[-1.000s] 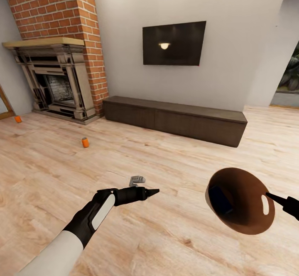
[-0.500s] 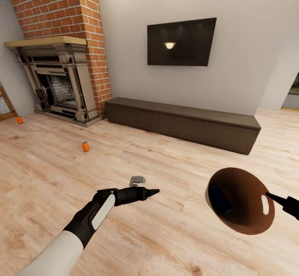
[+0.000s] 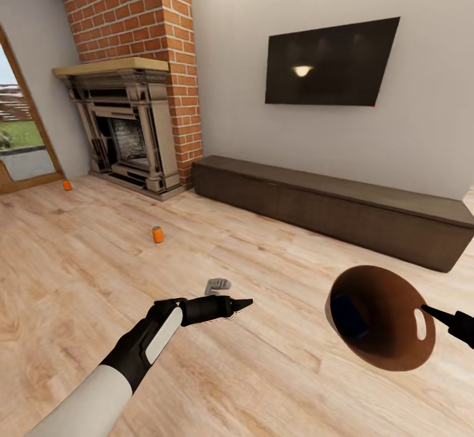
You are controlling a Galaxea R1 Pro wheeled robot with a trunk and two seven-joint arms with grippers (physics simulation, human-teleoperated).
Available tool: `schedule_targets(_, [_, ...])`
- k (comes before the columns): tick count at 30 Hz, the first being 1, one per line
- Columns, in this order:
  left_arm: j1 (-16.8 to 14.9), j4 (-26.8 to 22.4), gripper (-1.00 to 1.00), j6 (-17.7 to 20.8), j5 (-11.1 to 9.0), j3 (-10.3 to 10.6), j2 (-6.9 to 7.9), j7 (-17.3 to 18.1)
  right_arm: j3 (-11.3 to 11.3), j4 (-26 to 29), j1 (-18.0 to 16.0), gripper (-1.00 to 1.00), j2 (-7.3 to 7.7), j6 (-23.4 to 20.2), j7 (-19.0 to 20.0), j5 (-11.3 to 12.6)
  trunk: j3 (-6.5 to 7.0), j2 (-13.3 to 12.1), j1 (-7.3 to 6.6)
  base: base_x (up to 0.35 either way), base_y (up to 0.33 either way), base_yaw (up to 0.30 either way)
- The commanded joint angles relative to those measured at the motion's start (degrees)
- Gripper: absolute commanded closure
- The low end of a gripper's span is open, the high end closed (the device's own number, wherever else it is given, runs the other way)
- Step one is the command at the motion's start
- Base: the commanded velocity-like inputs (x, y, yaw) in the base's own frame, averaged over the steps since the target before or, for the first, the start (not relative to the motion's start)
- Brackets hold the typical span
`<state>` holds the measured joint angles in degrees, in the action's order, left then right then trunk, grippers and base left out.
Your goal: Put the three can of soda from the living room inside the tash can in the kitchen.
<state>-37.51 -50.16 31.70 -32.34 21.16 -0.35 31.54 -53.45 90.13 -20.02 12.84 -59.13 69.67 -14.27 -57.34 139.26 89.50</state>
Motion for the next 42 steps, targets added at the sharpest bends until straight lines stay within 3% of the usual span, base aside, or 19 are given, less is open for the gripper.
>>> schedule_targets(1, [0.0, 0.0, -1.00, 0.0, 0.0, 0.0, 0.00, 0.0, 0.0, 0.0, 0.0, 1.00, 0.00, -0.9, 0.1, 1.3, 0.01, 0.0, -0.01, 0.336, 0.000, 0.254])
schedule_targets(36, [0.0, 0.1, -1.00, -0.1, 0.3, 0.0, -0.55, 0.0, 0.0, 0.0, 0.0, 1.00, 0.04, -0.9, 0.1, 1.3, 0.01, 0.0, -0.01, 0.336, 0.000, 0.254])
schedule_targets(42, [0.0, 0.4, -1.00, -0.2, 0.4, 0.1, -1.61, -0.1, 0.0, 0.0, 0.0, 1.00, 0.08, -0.9, 0.1, 1.3, 0.01, 0.0, -0.01, 0.336, 0.000, 0.254])
